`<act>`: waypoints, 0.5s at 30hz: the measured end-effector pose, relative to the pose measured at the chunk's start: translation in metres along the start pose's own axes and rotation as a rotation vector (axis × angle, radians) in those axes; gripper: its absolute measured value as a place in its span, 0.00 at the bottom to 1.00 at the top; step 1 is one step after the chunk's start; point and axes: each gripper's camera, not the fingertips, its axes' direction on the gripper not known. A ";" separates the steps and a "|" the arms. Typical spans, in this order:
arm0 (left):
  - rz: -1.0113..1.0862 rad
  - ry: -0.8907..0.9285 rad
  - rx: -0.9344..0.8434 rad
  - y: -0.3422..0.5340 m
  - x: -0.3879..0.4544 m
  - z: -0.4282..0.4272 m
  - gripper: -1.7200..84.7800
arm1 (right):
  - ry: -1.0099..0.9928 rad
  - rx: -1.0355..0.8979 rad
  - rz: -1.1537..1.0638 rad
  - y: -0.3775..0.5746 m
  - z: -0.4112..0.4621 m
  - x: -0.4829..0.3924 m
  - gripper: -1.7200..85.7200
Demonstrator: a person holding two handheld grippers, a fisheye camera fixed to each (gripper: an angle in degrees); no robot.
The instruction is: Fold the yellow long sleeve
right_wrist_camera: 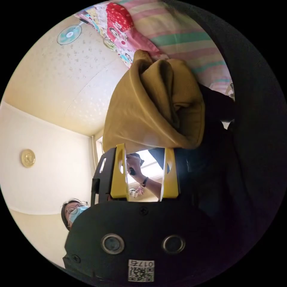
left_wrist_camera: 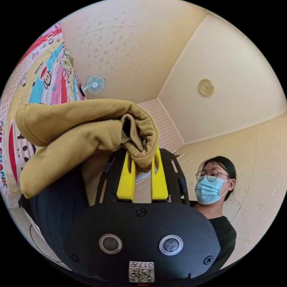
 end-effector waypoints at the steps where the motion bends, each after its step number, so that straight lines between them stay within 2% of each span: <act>1: 0.023 -0.007 -0.032 -0.004 0.008 0.016 0.11 | -0.014 -0.012 -0.015 0.006 0.005 0.002 0.21; 3: 0.064 -0.027 -0.066 -0.009 0.021 0.037 0.11 | -0.008 -0.025 -0.073 0.017 0.013 -0.001 0.21; 6: 0.119 -0.056 -0.093 -0.012 0.042 0.068 0.11 | 0.115 -0.066 -0.317 0.050 0.033 -0.033 0.21; 8: 0.157 -0.065 -0.075 -0.011 0.058 0.082 0.11 | 0.340 -0.098 -0.633 0.092 0.056 -0.077 0.22; 9: 0.165 -0.068 -0.067 -0.010 0.061 0.085 0.11 | 0.395 -0.083 -0.724 0.106 0.061 -0.088 0.22; 11: 0.203 -0.088 -0.046 -0.008 0.077 0.096 0.11 | 0.610 0.043 -1.020 0.159 0.076 -0.117 0.24; 15: 0.272 -0.103 -0.019 0.001 0.103 0.115 0.11 | 0.726 0.063 -1.155 0.199 0.110 -0.114 0.28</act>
